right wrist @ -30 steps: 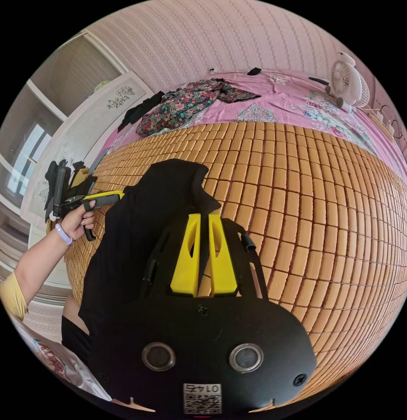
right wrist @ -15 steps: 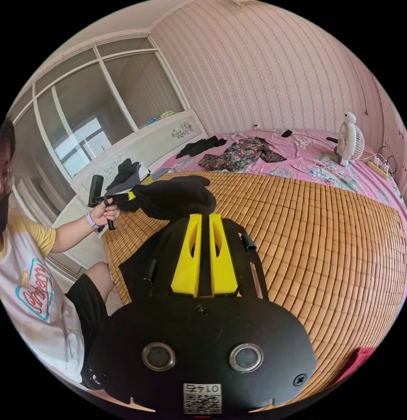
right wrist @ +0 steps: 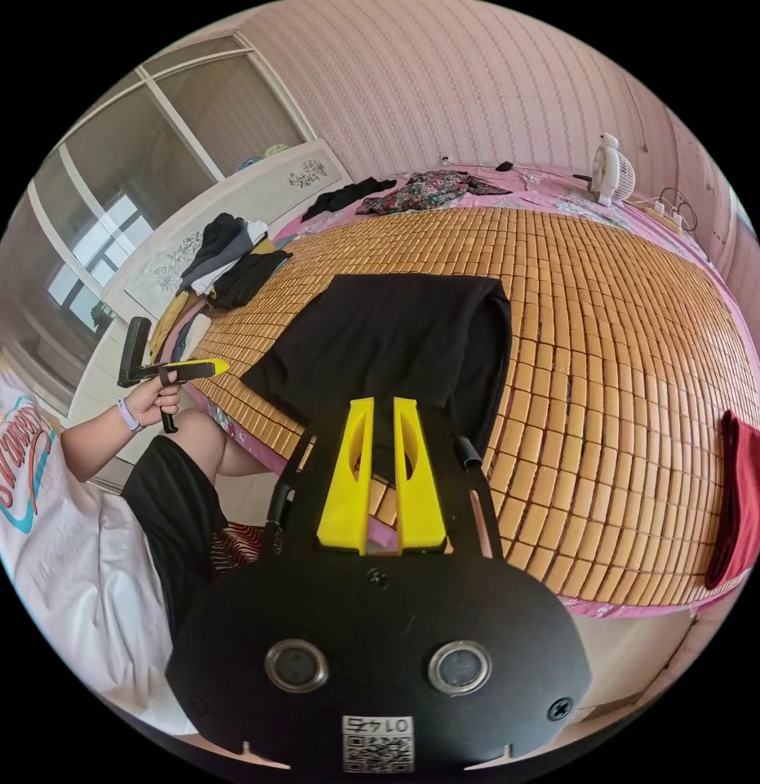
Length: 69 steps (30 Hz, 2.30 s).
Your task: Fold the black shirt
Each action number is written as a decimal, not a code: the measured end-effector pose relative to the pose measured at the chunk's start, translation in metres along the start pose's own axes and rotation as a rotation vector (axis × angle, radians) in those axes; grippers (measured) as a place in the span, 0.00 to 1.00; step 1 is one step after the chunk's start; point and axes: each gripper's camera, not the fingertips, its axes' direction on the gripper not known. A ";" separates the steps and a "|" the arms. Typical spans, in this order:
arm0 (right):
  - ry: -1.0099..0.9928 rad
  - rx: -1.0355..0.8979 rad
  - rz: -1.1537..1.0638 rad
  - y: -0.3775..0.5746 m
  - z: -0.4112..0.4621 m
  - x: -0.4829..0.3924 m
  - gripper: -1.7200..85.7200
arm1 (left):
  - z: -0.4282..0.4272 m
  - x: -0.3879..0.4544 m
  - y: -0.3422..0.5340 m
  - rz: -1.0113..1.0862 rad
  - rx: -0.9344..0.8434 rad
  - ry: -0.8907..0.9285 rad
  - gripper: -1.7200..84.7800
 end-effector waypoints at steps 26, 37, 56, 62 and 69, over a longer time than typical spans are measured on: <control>0.436 -0.917 -0.637 -0.256 0.385 -0.071 0.02 | 0.209 0.186 0.042 0.571 -0.111 -0.201 0.01; 0.458 -0.641 -0.479 -0.246 0.322 -0.052 0.02 | 0.211 0.170 0.031 0.397 -0.257 -0.038 0.01; 0.193 -0.285 0.374 -0.012 -0.004 0.107 0.11 | 0.208 0.288 0.092 0.713 -0.081 -0.046 0.20; 0.042 -0.149 0.438 -0.001 -0.068 0.126 0.05 | 0.242 0.321 0.098 0.861 -0.133 -0.127 0.24; -0.204 0.060 0.414 -0.014 -0.157 0.131 0.04 | 0.285 0.345 0.095 0.892 -0.187 -0.178 0.19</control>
